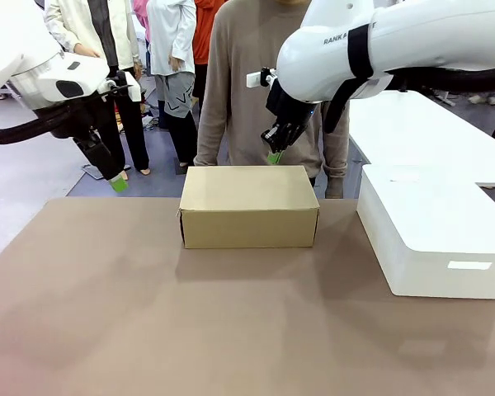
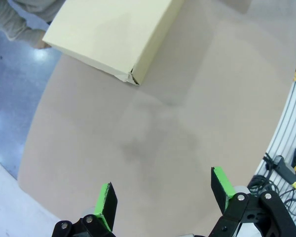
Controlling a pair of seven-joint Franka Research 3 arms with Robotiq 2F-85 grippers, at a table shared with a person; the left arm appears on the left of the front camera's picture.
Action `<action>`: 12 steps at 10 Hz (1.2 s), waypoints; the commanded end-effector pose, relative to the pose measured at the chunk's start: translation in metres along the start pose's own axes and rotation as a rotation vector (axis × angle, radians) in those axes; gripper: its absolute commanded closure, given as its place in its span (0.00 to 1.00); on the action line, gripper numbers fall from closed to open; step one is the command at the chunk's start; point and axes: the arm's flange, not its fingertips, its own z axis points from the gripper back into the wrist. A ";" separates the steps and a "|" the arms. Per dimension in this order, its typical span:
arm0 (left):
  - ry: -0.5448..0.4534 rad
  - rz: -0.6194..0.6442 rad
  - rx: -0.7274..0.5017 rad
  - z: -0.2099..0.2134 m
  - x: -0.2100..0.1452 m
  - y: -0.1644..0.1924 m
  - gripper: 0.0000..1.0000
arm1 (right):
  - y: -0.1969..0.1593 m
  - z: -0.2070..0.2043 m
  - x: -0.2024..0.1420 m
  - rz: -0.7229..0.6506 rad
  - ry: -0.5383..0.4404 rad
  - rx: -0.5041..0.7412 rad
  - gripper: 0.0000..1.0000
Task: Pack the shoes into the box.
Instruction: Press down on the lid of the Shoes Box.
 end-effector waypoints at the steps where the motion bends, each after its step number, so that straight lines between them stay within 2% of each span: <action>1: 0.003 0.000 0.007 0.001 0.000 0.002 0.00 | 0.002 0.003 0.009 -0.012 -0.008 -0.012 1.00; 4: 0.003 0.000 0.007 0.001 0.000 0.002 0.00 | 0.015 0.010 -0.012 0.000 0.043 0.007 1.00; 10: 0.003 0.000 0.007 0.001 0.000 0.002 0.00 | 0.068 0.066 -0.112 0.029 0.005 -0.050 1.00; 11: 0.003 0.000 0.007 0.001 0.000 0.002 0.00 | 0.075 0.074 -0.132 0.021 0.009 -0.061 0.96; 12: 0.003 0.000 0.007 0.001 0.000 0.002 0.00 | 0.081 0.081 -0.151 0.018 0.023 -0.049 0.77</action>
